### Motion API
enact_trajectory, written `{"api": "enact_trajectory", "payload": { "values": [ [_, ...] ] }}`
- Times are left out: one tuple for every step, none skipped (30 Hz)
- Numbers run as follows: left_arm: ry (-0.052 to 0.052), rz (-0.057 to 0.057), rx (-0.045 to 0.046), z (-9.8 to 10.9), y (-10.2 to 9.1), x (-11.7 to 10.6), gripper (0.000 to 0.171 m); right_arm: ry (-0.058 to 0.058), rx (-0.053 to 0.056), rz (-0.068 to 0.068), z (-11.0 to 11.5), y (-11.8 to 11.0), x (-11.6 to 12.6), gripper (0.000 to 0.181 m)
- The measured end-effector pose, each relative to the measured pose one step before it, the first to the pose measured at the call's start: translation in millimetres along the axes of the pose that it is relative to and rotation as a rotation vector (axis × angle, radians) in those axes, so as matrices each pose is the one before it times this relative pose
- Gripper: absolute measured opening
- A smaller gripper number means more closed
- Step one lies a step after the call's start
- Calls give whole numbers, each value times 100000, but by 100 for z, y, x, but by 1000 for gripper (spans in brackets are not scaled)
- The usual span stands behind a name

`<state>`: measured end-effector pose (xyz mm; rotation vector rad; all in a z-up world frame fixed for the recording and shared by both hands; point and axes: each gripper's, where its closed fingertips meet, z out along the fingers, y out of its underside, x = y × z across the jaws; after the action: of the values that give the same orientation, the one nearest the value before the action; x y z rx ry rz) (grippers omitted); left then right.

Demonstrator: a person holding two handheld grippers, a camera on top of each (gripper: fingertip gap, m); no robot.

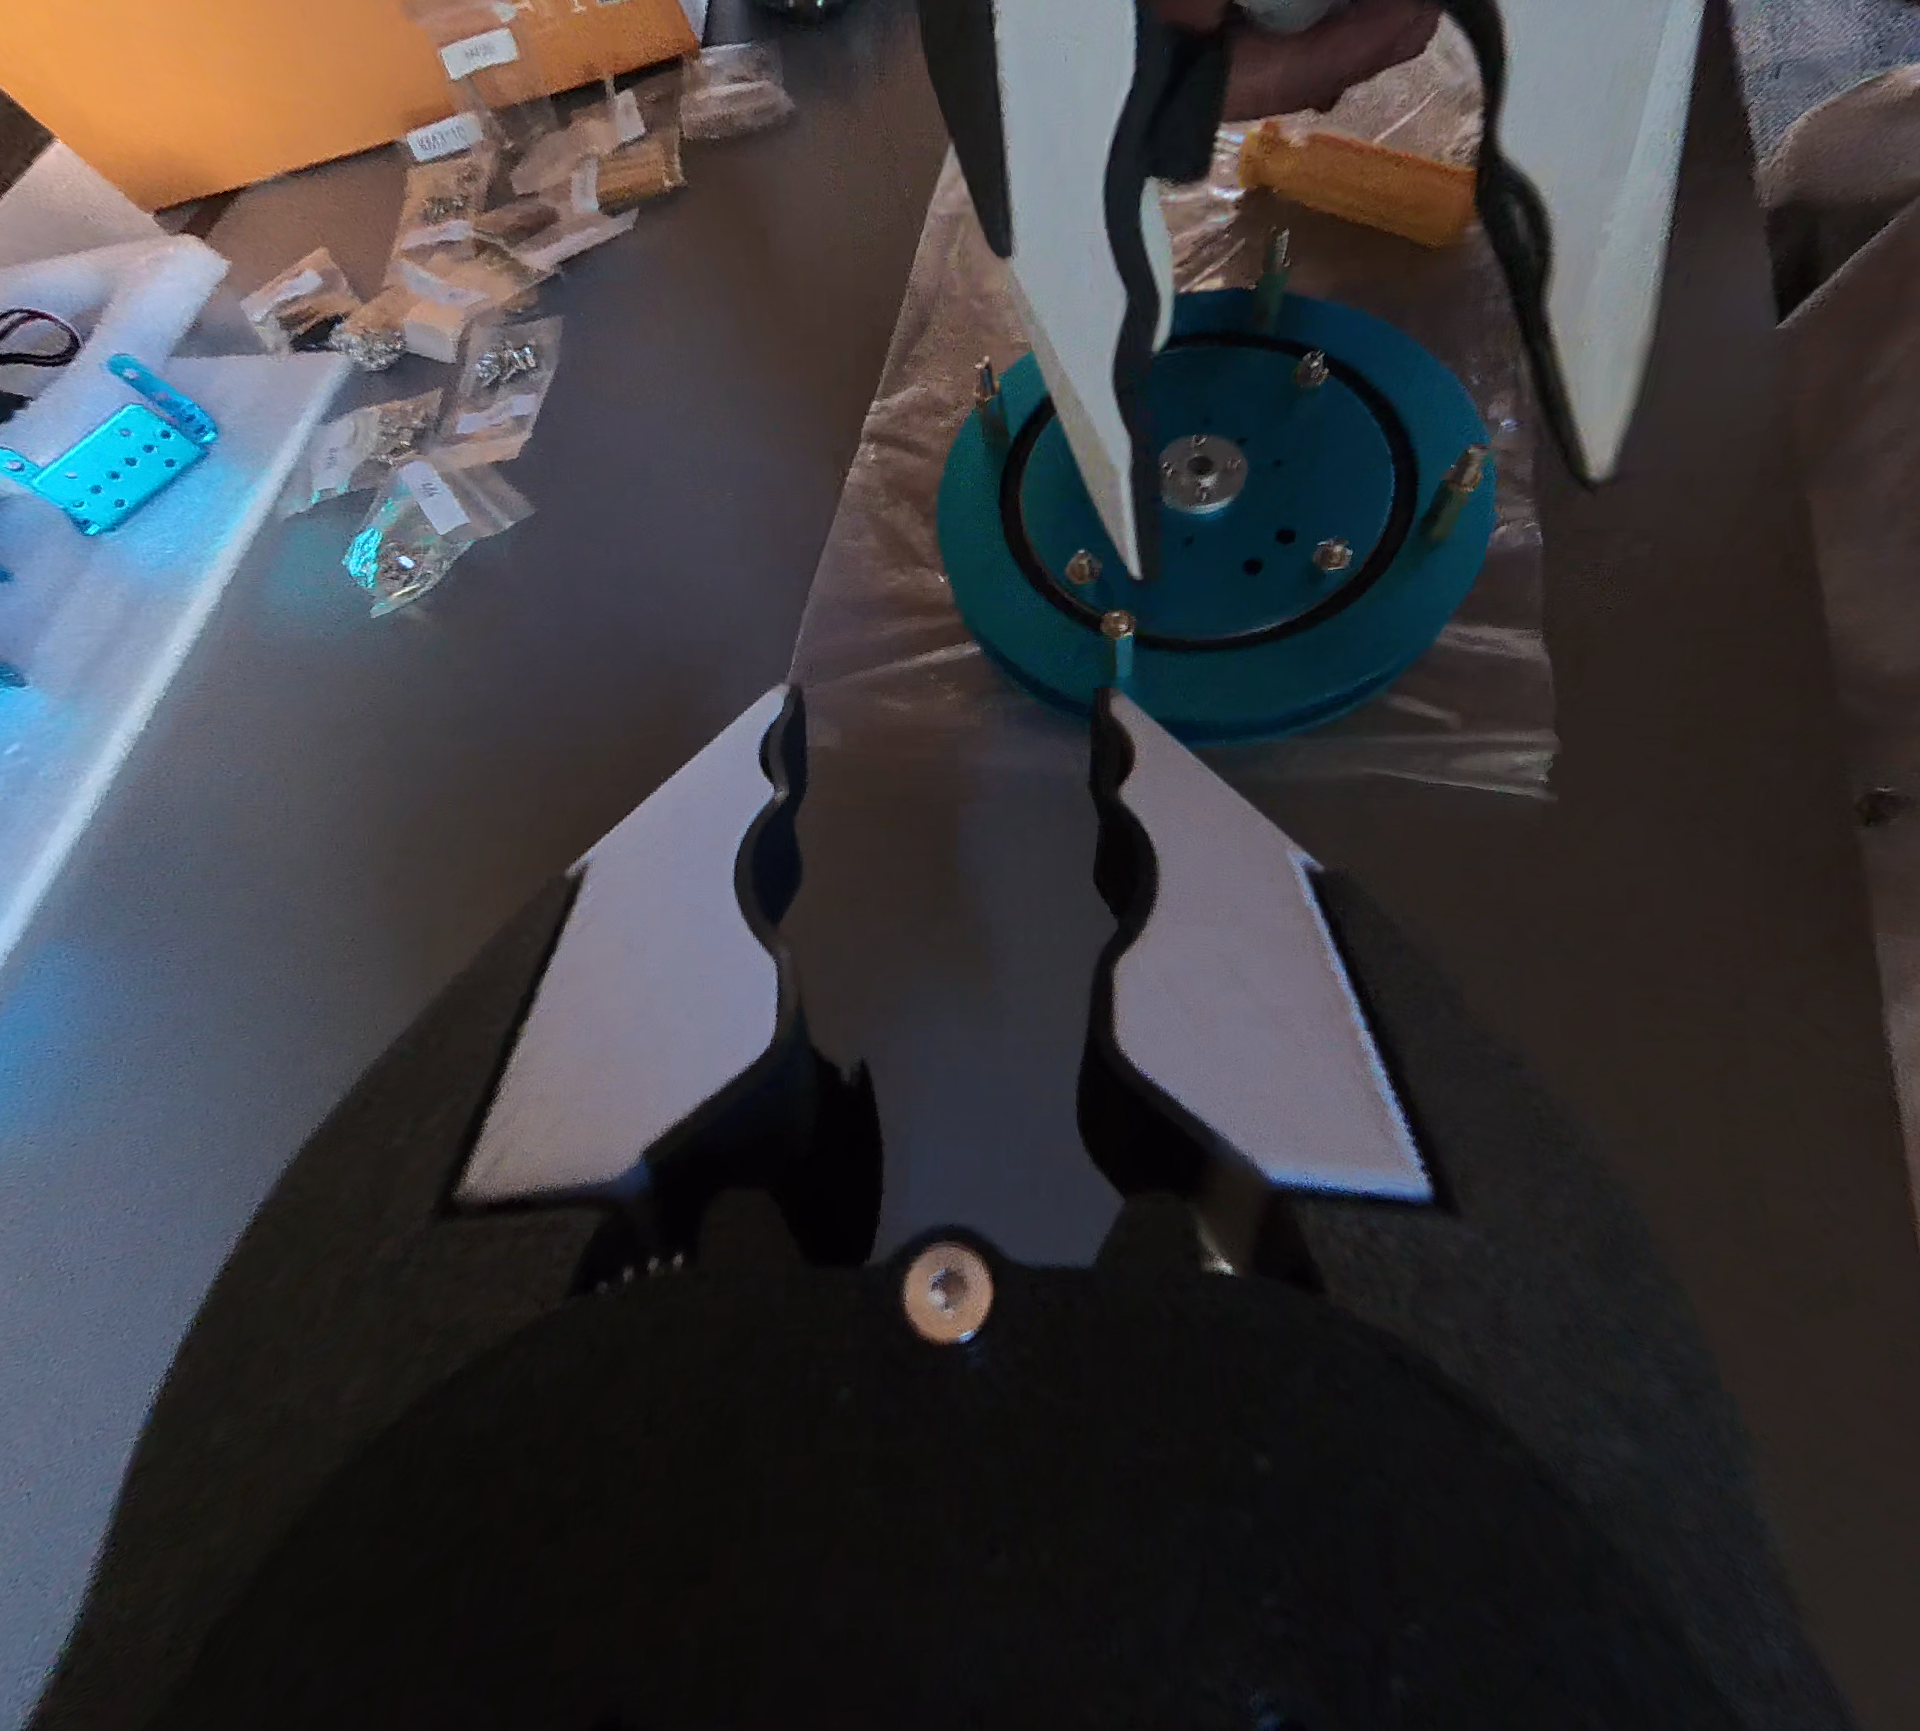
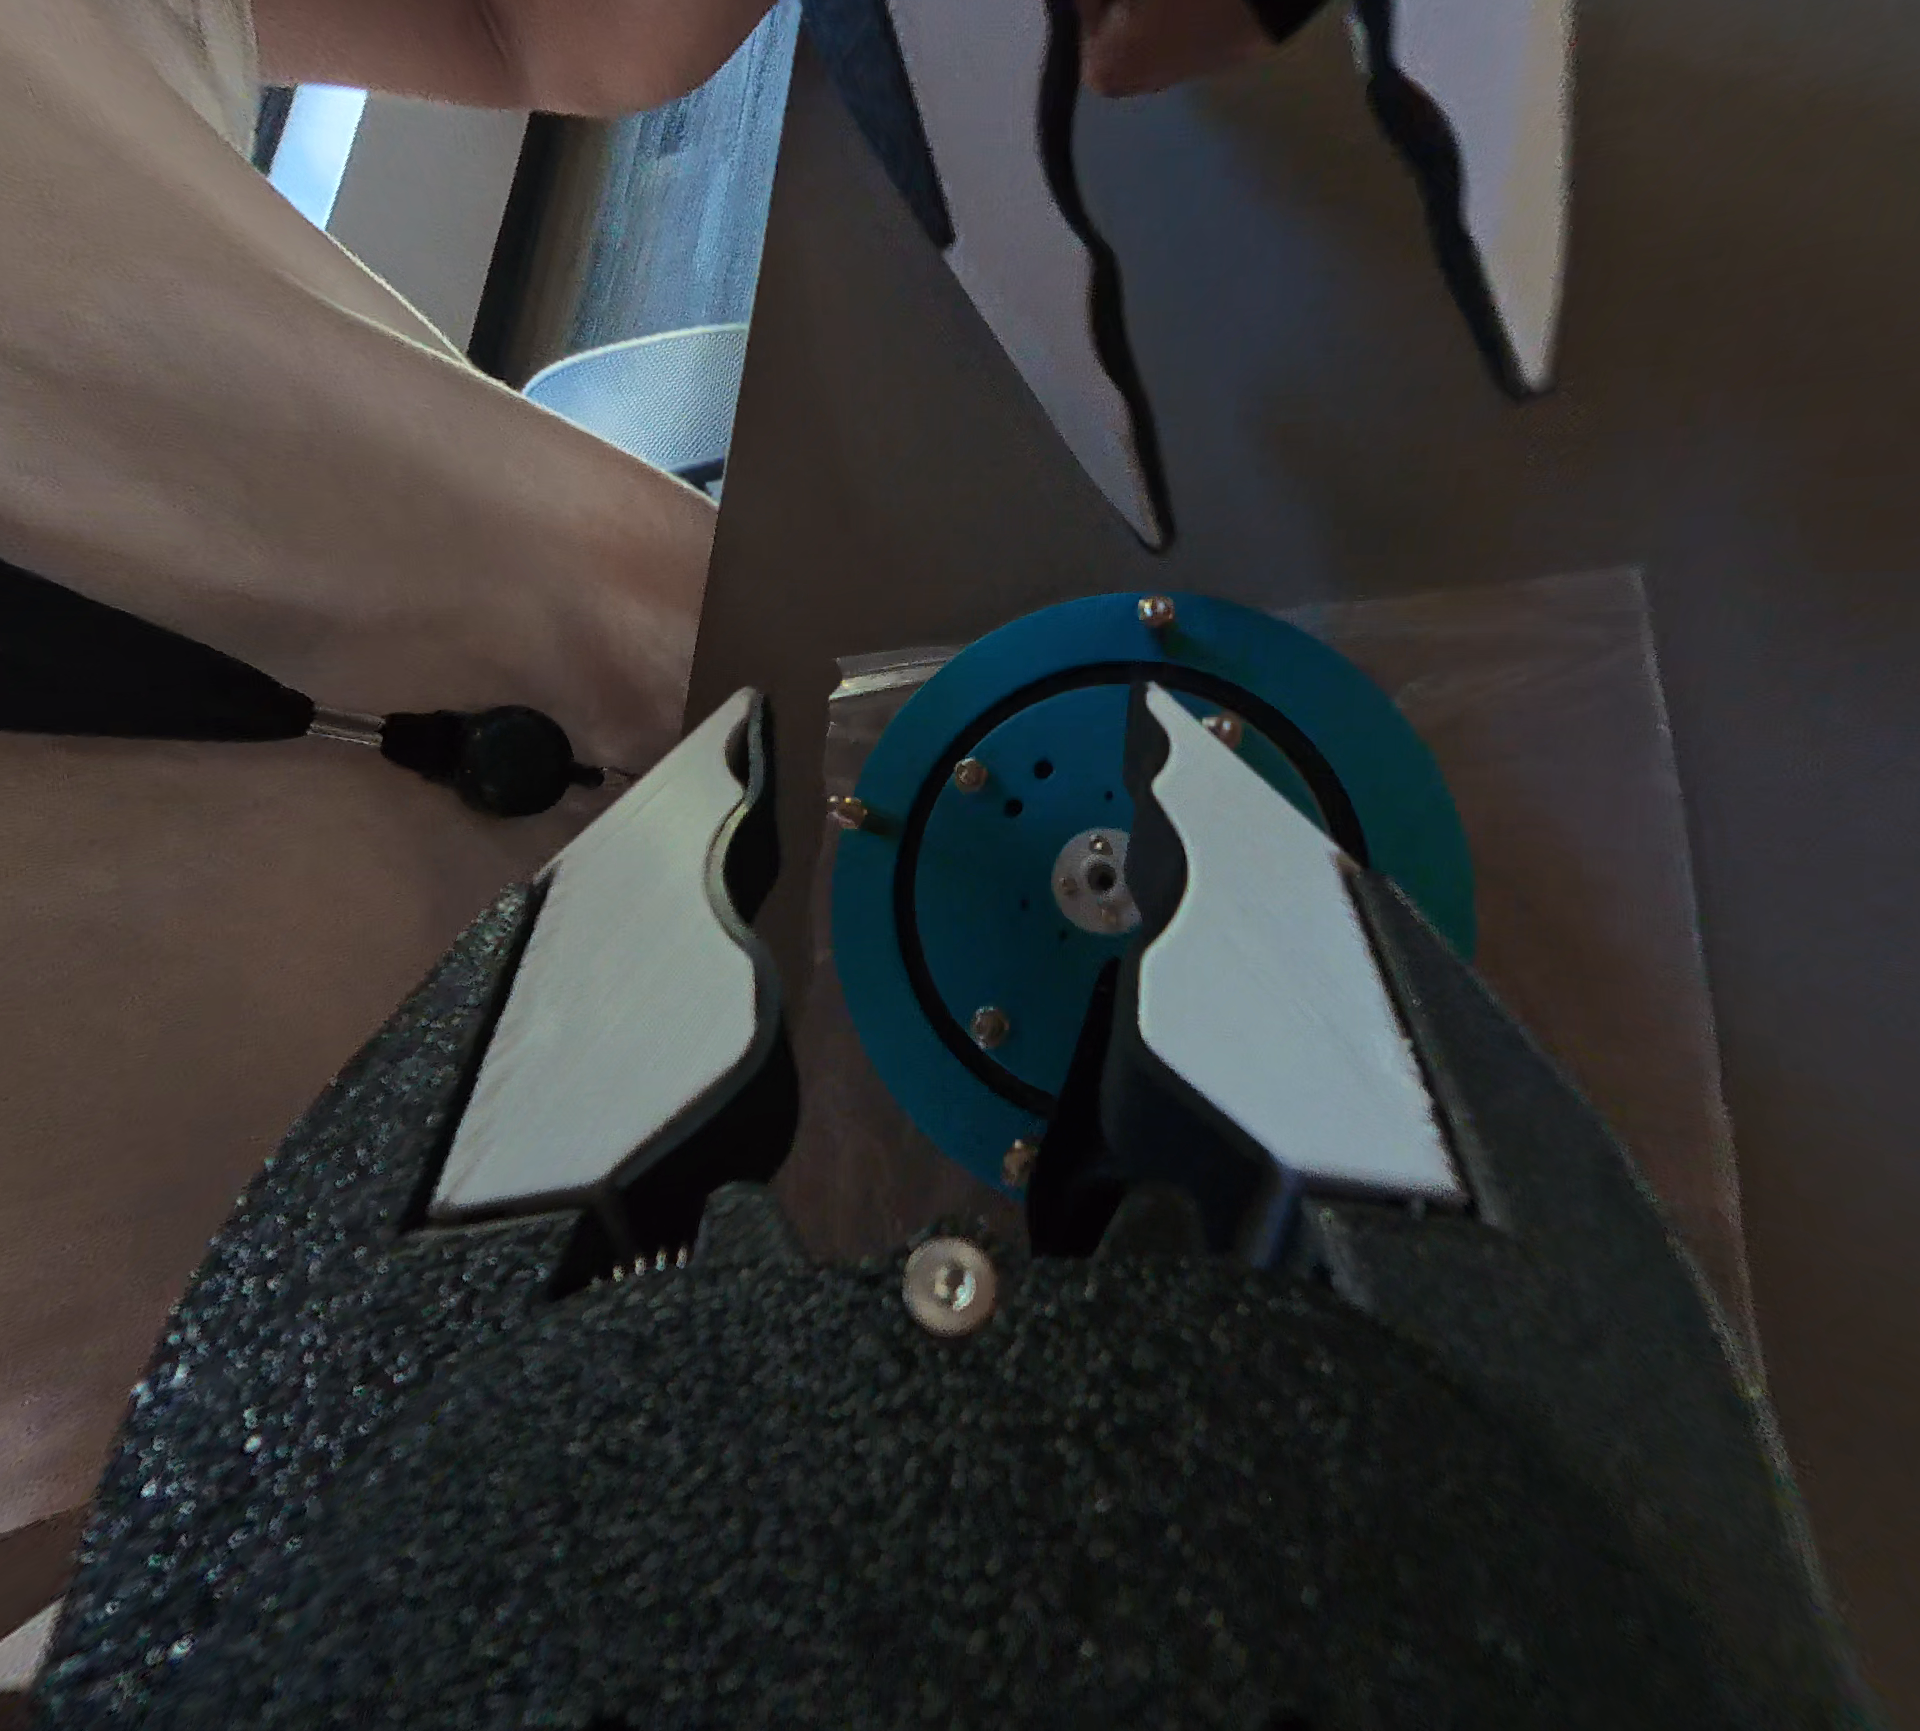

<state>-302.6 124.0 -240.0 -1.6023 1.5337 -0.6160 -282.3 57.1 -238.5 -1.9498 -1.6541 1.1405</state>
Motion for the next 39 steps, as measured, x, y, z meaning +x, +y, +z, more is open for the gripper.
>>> {"api": "enact_trajectory", "payload": {
  "values": [
    [784,-831,1585,-417,-255,138,55,1830,1887,-42,-392,-173,252,67],
    [877,-462,1834,-128,-425,180,55,1118,1075,-357,-127,-266,284,69],
    [555,605,801,234,-352,199,55,35,842,-612,156,-413,207,71],
    [679,1388,-281,514,-209,249,55,-224,697,-718,431,-504,218,74],
    [627,1347,-347,644,-182,245,55,-1305,-476,-509,633,-319,24,76],
    [948,869,-593,604,-38,242,55,-2175,-1720,-242,693,-37,-209,77],
    [388,652,-1238,436,177,102,55,-1103,-2365,-1,562,268,-114,77],
    [-1588,820,-1642,126,387,-300,55,-84,-1132,283,276,287,-63,77],
    [-438,-347,-779,-237,394,-233,59,255,1941,593,-169,-33,-175,79],
    [-293,-2013,-119,-492,399,-281,59,389,59,1522,-427,330,-161,81],
    [-2953,-1335,21,-631,430,-622,53,449,-842,1299,-588,529,-136,76],
    [-1358,-352,-31,-608,370,-328,53,-228,13,749,-568,352,-235,71],
    [260,-1063,668,-448,52,-21,53,1459,1930,-295,-488,-50,87,72],
    [1052,-650,1746,-185,-347,235,53,2027,1586,-858,-304,-180,312,72],
    [1526,541,1639,132,-520,450,53,1018,354,-575,-32,-185,301,74],
    [1805,1443,655,453,-476,601,53,-172,-78,-217,212,-254,202,76],
    [1800,1801,189,623,-419,639,54,-1210,-90,-4,375,-302,30,77],
    [1360,1511,51,663,-306,496,54,-2056,-234,-219,465,-246,-184,77],
    [614,820,-328,576,-110,219,54,-1476,-348,-574,478,-142,-175,78],
    [-314,292,-900,398,135,-72,54,-711,-807,-602,414,20,-123,78],
    [-1102,-304,-986,134,280,-315,54,-1419,-1017,69,307,185,-283,76],
    [-587,-629,-757,-199,335,-330,57,-734,-496,1139,124,205,-219,80],
    [339,-1144,-176,-464,295,-198,61,419,813,636,-217,146,-89,80],
    [-352,-1138,-316,-562,385,-253,63,448,-295,703,-423,400,-51,77],
    [-2010,-662,-324,-587,424,-402,57,-452,-317,1132,-506,418,-125,70],
    [-233,-661,291,-543,290,-102,57,664,1226,1114,-459,118,79,71],
    [1305,-1807,1389,-400,-62,136,57,1061,1725,104,-327,-102,183,71],
    [1853,-1395,1766,-149,-319,291,57,269,1042,-302,-117,-189,114,71],
    [841,221,846,168,-328,241,58,-260,437,-342,141,-292,70,74],
    [422,1497,161,449,-327,249,58,-321,-86,-743,355,-337,94,78],
    [916,1415,217,571,-346,295,58,-730,-562,-1038,496,-324,4,78],
    [674,963,-101,598,-265,172,58,-945,-867,-775,527,-216,-65,79],
    [-427,757,-537,484,-88,-76,58,-1059,-1418,-323,436,-30,-117,79],
    [-725,697,-1637,281,266,-211,58,-705,-1541,257,245,153,-127,79],
    [-525,14,-1417,-44,442,-262,62,-22,-424,578,-41,164,-115,79],
    [337,-1554,-136,-367,361,-159,63,799,146,999,-338,215,-52,80],
    [-1183,-1308,-473,-538,482,-348,62,452,-499,1136,-526,448,-94,77],
    [-2929,-456,-482,-627,486,-505,57,-1078,226,1046,-594,394,-316,70],
    [-497,-866,628,-615,179,-112,57,-64,2076,826,-578,8,-127,70]
  ]
}}
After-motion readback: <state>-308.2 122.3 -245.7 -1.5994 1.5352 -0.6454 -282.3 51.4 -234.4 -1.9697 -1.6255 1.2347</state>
